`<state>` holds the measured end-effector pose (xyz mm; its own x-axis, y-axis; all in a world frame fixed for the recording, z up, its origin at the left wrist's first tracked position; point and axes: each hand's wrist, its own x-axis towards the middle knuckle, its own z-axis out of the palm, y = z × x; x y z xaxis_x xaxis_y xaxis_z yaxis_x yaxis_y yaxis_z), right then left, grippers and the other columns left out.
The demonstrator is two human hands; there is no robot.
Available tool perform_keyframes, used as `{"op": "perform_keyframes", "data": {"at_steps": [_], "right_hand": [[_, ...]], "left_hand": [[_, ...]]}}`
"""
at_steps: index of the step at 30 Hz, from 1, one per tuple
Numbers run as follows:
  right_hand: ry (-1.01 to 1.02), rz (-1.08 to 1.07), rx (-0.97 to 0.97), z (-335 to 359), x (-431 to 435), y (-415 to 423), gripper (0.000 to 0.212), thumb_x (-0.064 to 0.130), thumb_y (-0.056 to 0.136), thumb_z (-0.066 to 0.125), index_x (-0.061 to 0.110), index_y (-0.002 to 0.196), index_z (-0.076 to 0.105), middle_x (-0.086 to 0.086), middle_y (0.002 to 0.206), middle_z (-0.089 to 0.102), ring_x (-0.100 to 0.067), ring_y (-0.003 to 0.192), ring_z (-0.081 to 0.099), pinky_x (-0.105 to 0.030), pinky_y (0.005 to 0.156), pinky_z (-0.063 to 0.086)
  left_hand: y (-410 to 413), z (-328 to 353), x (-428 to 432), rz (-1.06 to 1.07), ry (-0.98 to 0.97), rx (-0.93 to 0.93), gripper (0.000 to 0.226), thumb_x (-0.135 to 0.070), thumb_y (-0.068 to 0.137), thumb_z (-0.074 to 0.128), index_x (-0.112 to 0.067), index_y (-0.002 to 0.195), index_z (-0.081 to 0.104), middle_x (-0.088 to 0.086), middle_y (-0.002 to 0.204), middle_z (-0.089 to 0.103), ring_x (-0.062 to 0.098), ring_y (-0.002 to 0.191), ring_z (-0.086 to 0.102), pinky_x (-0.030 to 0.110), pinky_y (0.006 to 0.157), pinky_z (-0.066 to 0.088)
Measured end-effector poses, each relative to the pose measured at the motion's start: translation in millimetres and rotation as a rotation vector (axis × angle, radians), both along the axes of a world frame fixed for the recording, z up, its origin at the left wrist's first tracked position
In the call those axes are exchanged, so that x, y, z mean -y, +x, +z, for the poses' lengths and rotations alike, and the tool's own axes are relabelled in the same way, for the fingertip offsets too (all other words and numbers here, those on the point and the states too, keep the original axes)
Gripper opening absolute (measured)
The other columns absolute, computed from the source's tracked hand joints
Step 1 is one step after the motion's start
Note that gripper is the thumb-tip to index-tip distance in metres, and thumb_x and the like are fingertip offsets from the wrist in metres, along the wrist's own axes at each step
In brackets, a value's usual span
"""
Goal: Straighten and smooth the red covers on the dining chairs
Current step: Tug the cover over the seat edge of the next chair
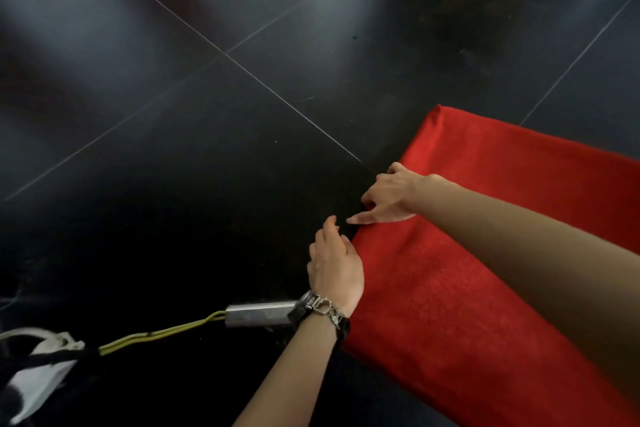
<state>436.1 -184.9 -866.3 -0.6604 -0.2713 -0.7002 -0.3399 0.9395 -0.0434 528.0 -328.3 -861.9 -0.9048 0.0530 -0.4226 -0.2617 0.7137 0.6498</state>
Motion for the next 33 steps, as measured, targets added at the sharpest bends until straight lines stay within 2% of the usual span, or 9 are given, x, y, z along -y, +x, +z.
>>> {"op": "perform_keyframes", "data": {"at_steps": [7,10,12,14,17,19,24,26,33], "right_hand": [[-0.043,-0.058,-0.041,-1.6,-1.4,5.5,0.056,0.062,0.096,0.023,0.025,0.123,0.056,0.004,0.104,0.054,-0.019,0.117,0.048,-0.040,0.108,0.022],[-0.007,-0.100,0.080,4.5,-1.0,1.9,0.068,0.074,0.088,0.027,0.025,0.128,0.052,0.002,0.111,0.053,-0.023,0.128,0.042,-0.046,0.114,0.014],[0.064,-0.130,0.195,12.1,0.9,-4.3,0.080,0.080,0.082,0.033,0.025,0.140,0.041,-0.001,0.130,0.050,-0.027,0.137,0.033,-0.052,0.114,0.007],[0.126,-0.079,0.199,16.1,4.0,-7.1,0.075,0.075,0.085,0.036,0.026,0.142,0.038,0.001,0.141,0.046,-0.027,0.138,0.031,-0.055,0.113,0.005],[0.129,0.032,0.063,13.9,12.1,-2.6,0.052,0.060,0.096,0.034,0.022,0.124,0.055,0.002,0.118,0.056,-0.022,0.128,0.044,-0.058,0.112,0.004],[0.101,0.076,-0.063,9.3,13.7,5.8,0.046,0.054,0.098,0.031,0.022,0.113,0.060,0.005,0.109,0.059,-0.017,0.122,0.048,-0.058,0.112,0.003],[0.007,0.026,-0.321,1.2,1.6,21.6,0.045,0.056,0.097,0.031,0.026,0.101,0.064,0.009,0.100,0.065,-0.012,0.116,0.051,-0.056,0.112,-0.003],[-0.026,0.018,-0.375,1.6,-0.9,23.1,0.044,0.056,0.097,0.033,0.026,0.096,0.064,0.010,0.093,0.065,-0.012,0.112,0.053,-0.055,0.112,-0.004],[-0.108,-0.016,-0.434,34.8,-7.6,27.7,0.045,0.058,0.096,0.033,0.027,0.094,0.066,0.012,0.094,0.067,-0.010,0.111,0.053,-0.055,0.112,-0.005]], "left_hand": [[-8.1,7.5,6.0,-0.031,-0.087,-0.149,0.042,-0.024,0.103,0.031,-0.023,0.145,0.029,-0.004,0.141,0.042,0.015,0.126,0.041,0.038,0.101,0.041],[-4.1,1.7,3.3,-0.130,-0.095,0.036,0.050,-0.040,0.101,0.033,-0.020,0.147,0.026,0.002,0.143,0.041,0.021,0.129,0.041,0.042,0.103,0.039],[-1.4,-4.3,4.6,-0.153,-0.040,0.230,0.068,-0.057,0.094,0.040,-0.016,0.147,0.026,0.005,0.144,0.041,0.025,0.129,0.043,0.046,0.104,0.039],[2.0,-8.4,8.3,-0.154,0.002,0.319,0.081,-0.069,0.082,0.050,-0.017,0.141,0.034,0.004,0.137,0.047,0.024,0.122,0.051,0.046,0.101,0.043],[3.4,-12.6,14.0,-0.162,0.033,0.367,0.084,-0.076,0.069,0.059,-0.020,0.130,0.042,0.000,0.124,0.055,0.021,0.110,0.058,0.043,0.096,0.047],[2.4,-15.4,15.6,-0.144,0.059,0.397,0.087,-0.076,0.065,0.062,-0.020,0.128,0.043,0.000,0.121,0.057,0.020,0.108,0.059,0.042,0.096,0.048],[-5.1,-26.2,16.9,-0.121,0.099,0.412,0.069,-0.072,0.060,0.071,-0.019,0.104,0.062,-0.004,0.099,0.066,0.013,0.091,0.063,0.033,0.087,0.052],[-8.0,-27.0,19.1,-0.110,0.140,0.415,0.059,-0.069,0.059,0.074,-0.025,0.097,0.061,-0.008,0.094,0.065,0.010,0.087,0.062,0.030,0.082,0.050],[-3.5,9.6,20.3,-0.088,0.113,0.283,0.050,-0.065,0.063,0.074,-0.026,0.090,0.060,-0.008,0.090,0.067,0.012,0.083,0.065,0.038,0.083,0.055]]}}
